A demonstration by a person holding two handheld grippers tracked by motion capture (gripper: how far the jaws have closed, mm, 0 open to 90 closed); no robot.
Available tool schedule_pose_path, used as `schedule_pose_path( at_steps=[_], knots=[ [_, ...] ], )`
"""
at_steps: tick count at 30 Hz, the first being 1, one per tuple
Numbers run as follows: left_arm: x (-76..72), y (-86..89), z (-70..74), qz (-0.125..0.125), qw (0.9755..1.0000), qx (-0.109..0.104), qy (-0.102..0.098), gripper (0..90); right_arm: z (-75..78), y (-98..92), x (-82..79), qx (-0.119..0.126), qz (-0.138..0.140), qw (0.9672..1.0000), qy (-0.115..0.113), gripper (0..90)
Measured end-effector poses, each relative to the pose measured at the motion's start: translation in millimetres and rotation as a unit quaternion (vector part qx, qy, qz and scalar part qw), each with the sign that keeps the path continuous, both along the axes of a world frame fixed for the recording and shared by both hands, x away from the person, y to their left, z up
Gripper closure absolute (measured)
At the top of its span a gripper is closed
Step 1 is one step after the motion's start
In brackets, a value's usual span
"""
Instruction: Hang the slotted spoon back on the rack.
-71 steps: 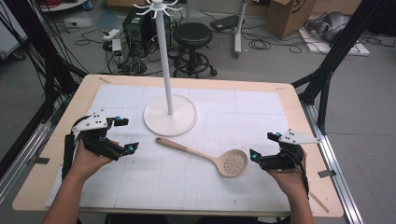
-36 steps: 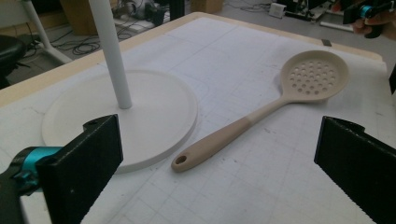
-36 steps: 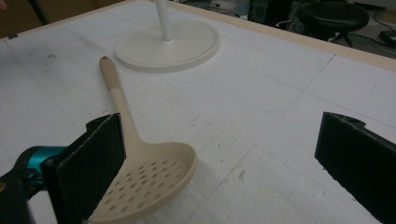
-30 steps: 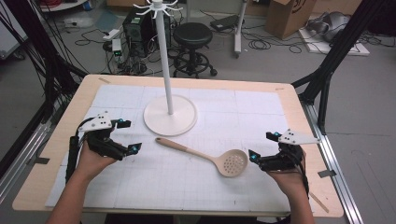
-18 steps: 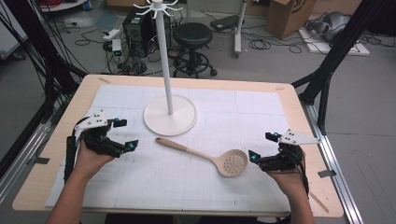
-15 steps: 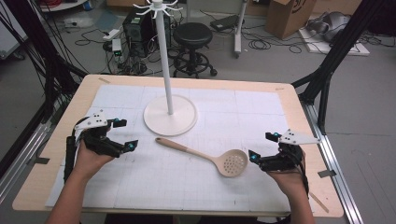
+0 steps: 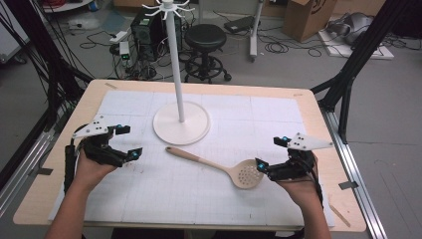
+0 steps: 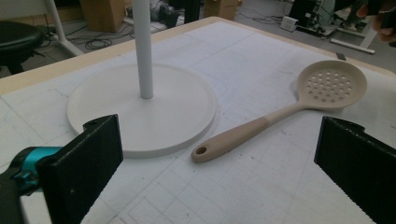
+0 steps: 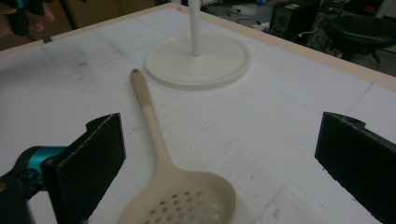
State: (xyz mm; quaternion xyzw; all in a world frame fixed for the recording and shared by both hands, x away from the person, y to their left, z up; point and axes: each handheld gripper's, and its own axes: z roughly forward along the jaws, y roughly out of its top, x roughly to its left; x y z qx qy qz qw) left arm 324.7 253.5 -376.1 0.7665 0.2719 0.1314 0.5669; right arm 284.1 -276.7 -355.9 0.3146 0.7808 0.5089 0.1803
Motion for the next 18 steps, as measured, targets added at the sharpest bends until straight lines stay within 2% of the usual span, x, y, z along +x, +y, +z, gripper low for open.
schedule_pose_path(
  at_steps=[1,7,8,9,10,16,17,18],
  knots=[
    [-0.1,0.4,0.0,-0.002,1.0000,0.003,0.000,1.7,4.4,11.0,2.8,-0.013,0.011,0.9999,0.002,0.8],
    [-0.9,-1.4,0.0,-0.007,0.9999,0.009,0.000,1.7,13.4,36.6,17.0,-0.036,0.031,0.9989,0.007,0.8],
    [-1.2,-1.7,0.3,-0.009,0.9999,0.012,-0.001,1.7,18.3,49.5,23.3,-0.045,0.041,0.9981,0.015,0.8],
    [-1.2,-1.7,0.3,-0.009,0.9999,0.012,-0.001,1.7,18.3,49.5,23.3,-0.045,0.041,0.9981,0.015,0.8],
    [-1.7,-2.5,0.6,-0.012,0.9999,0.010,-0.002,1.7,21.9,61.1,29.5,-0.053,0.052,0.9970,0.019,0.8],
    [-3.7,-5.5,3.2,-0.017,0.9997,0.019,-0.007,1.7,21.9,89.5,48.1,-0.081,0.068,0.9937,0.038,0.8],
    [-3.7,-5.5,3.2,-0.017,0.9997,0.019,-0.007,1.7,21.9,89.5,48.1,-0.081,0.068,0.9937,0.038,0.8],
    [-3.9,-6.0,3.9,-0.018,0.9996,0.021,-0.008,1.7,18.2,97.9,54.5,-0.090,0.073,0.9922,0.047,2.0]
  ],
)
